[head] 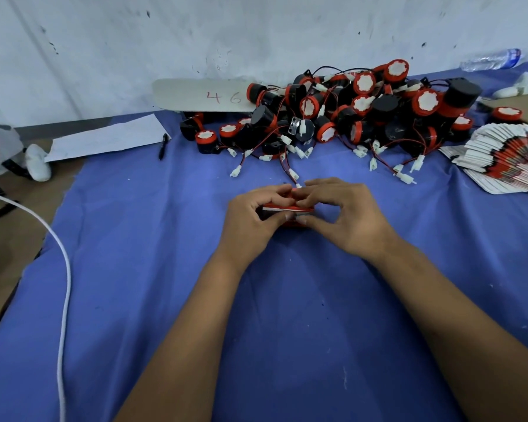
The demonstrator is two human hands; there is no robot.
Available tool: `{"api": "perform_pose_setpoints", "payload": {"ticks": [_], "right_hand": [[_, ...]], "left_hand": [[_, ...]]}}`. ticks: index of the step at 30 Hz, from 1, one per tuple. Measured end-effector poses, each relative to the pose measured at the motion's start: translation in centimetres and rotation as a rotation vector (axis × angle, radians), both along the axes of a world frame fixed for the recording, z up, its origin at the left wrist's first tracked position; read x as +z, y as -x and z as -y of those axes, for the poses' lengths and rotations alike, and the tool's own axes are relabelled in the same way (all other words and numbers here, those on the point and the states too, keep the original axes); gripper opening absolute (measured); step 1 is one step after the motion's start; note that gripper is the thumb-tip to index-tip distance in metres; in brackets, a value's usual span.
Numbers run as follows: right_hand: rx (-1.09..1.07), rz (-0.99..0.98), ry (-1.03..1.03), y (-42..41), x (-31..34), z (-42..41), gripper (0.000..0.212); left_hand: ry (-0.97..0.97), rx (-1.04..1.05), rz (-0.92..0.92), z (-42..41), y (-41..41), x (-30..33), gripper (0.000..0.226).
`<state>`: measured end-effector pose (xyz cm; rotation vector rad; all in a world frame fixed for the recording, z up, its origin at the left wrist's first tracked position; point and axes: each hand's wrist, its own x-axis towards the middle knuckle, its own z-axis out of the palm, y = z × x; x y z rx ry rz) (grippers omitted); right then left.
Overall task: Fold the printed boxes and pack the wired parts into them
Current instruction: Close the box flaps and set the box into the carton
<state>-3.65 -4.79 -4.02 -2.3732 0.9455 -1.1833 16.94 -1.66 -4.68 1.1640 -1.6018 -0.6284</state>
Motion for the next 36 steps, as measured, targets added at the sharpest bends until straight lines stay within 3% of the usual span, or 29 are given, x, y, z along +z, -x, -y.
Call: {"api": "perform_pose_setpoints", "payload": {"ticks": [4, 9, 14, 20, 25, 29, 36], "right_hand": [[-0.032, -0.027, 0.118, -0.7, -0.2, -0.2, 0.016], [-0.064, -0.089, 0.137, -1.0, -0.4, -0.8, 0.034], [-0.093, -0.101, 0.135, -1.1, -0.6, -0.7, 0.026], [-0.13, -0.092, 0.229, -1.5, -0.3, -0.6, 0.017], [-0.052, -0.047, 0.18, -2.0, -0.4, -0.7, 0.01], [-0.048, -0.014, 0.154, -1.9, -0.5, -0.5, 0.011], [-0.014, -0.086, 0.065, -1.4, -0.2, -0.6, 0.019]], "left_hand": [[0.045, 0.028, 0.008, -0.3, -0.5, 0.0, 0.03], [0.08, 0.077, -0.031, -0.6, -0.8, -0.1, 0.019], [0.099, 0.174, 0.001, -0.6, -0.9, -0.4, 0.016], [0.163, 0.122, 0.112, -0.5, -0.8, -0.2, 0.012], [0.177, 0.109, 0.234, -0.4, -0.6, -0.6, 0.01], [0.168, 0.113, 0.225, -0.3, -0.5, -0.8, 0.013], [0.032, 0.048, 0.049, 0.1, -0.2, -0.4, 0.028]]}}
